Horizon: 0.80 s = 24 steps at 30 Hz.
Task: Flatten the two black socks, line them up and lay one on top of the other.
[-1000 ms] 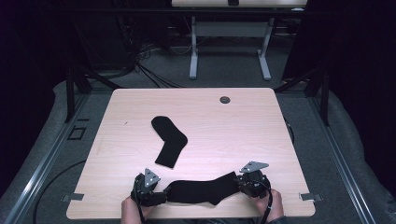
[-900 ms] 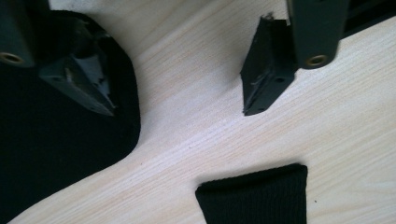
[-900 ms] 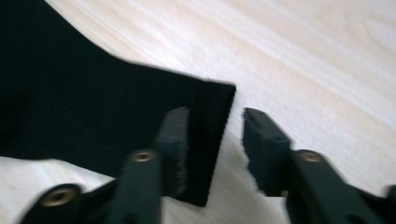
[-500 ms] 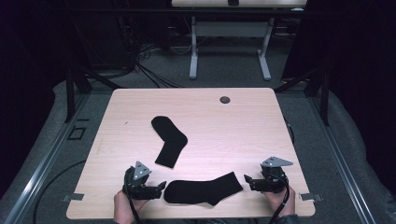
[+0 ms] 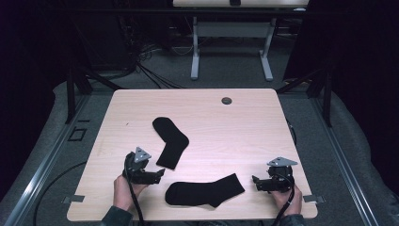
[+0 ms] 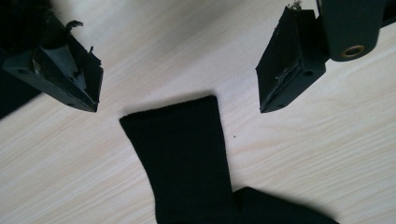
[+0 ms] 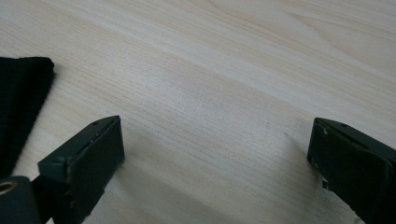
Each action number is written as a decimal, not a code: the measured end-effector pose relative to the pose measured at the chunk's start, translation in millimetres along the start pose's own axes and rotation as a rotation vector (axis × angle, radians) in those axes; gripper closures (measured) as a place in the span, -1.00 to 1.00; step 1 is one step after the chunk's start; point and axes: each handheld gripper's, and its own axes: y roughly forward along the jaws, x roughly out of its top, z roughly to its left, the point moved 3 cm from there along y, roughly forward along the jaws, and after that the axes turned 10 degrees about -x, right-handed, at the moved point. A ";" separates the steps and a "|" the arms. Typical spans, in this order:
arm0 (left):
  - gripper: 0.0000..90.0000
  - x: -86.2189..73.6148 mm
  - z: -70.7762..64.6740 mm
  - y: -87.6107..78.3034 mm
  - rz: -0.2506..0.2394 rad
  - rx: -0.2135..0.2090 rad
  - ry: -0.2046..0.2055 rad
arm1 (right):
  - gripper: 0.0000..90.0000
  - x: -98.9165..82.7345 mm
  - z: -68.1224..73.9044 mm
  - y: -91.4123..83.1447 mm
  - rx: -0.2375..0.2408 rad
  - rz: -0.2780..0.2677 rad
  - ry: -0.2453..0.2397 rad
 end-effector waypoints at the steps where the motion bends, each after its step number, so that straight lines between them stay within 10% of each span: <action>1: -0.67 1.8 1.9 3.5 0.008 -0.002 0.002 | -0.94 0.2 -0.1 0.4 0.002 -0.002 0.000; 17: -0.55 27.6 5.1 48.6 0.110 -0.048 0.056 | -0.93 0.1 -0.3 1.2 0.000 -0.012 0.009; 24: -0.17 27.3 2.7 54.5 0.135 -0.080 0.064 | -0.92 -0.1 -0.5 1.2 -0.003 -0.014 0.012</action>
